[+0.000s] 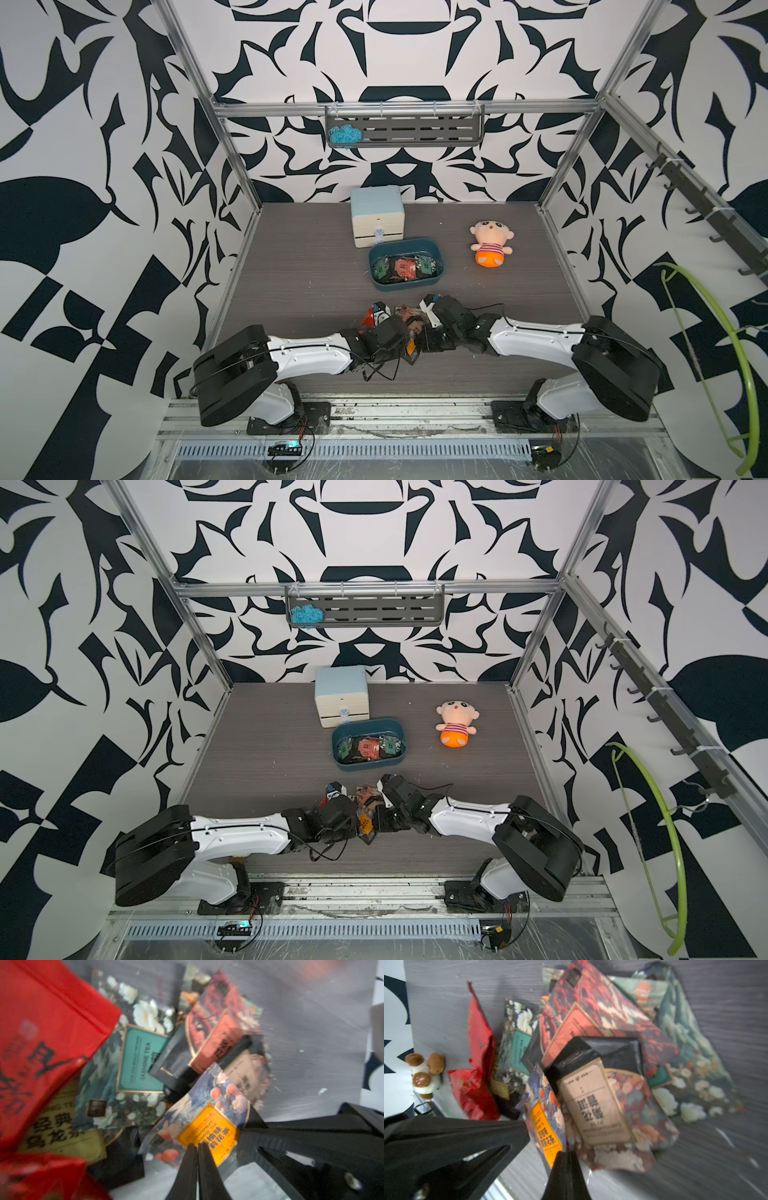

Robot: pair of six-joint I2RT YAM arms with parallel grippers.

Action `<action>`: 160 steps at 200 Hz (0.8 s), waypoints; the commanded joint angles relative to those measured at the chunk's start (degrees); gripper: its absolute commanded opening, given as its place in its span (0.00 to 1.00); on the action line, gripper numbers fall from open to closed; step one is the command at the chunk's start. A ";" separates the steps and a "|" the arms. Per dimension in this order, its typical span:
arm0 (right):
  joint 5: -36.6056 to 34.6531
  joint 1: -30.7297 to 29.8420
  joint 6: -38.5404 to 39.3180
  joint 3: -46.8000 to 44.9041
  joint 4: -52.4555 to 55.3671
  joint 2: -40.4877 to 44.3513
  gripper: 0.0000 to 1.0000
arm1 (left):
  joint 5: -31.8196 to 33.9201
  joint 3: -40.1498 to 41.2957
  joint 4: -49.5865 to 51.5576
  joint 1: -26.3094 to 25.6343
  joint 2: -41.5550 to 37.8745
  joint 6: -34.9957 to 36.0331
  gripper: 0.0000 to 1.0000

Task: Put the tea bags into the storage box
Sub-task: Pick up the tea bag from the center of the board, then place the tea bag in the storage box.

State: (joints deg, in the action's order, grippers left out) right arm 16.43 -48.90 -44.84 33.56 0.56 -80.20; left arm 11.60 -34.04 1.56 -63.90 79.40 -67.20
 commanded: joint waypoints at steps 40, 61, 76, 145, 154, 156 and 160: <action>-4.44 -0.38 0.09 -2.51 14.36 21.60 0.00 | 7.20 -2.79 9.75 0.09 -12.30 7.06 0.48; -14.24 -0.33 0.63 0.19 26.63 29.75 0.00 | 10.86 -3.13 12.87 0.18 -15.08 7.70 0.69; -22.39 -0.30 0.97 2.23 32.97 34.84 0.00 | 13.21 -2.83 14.15 0.31 -16.50 7.57 0.76; -39.62 6.55 8.86 15.19 36.31 30.00 0.00 | 19.11 3.00 14.01 0.45 -22.63 7.06 0.80; -34.77 9.99 10.83 17.64 34.69 26.30 0.00 | 20.22 4.06 14.48 0.44 -23.80 7.01 0.81; -33.58 10.57 11.13 18.33 34.23 25.51 0.00 | 20.55 4.29 14.69 0.44 -24.03 6.96 0.81; -30.85 12.48 11.68 19.44 33.21 23.89 0.00 | 21.18 4.68 15.09 0.44 -24.48 6.79 0.81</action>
State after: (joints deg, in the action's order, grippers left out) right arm -18.63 -42.92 -39.27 46.46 37.10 -48.53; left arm 28.27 -32.14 13.37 -63.70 57.63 -60.42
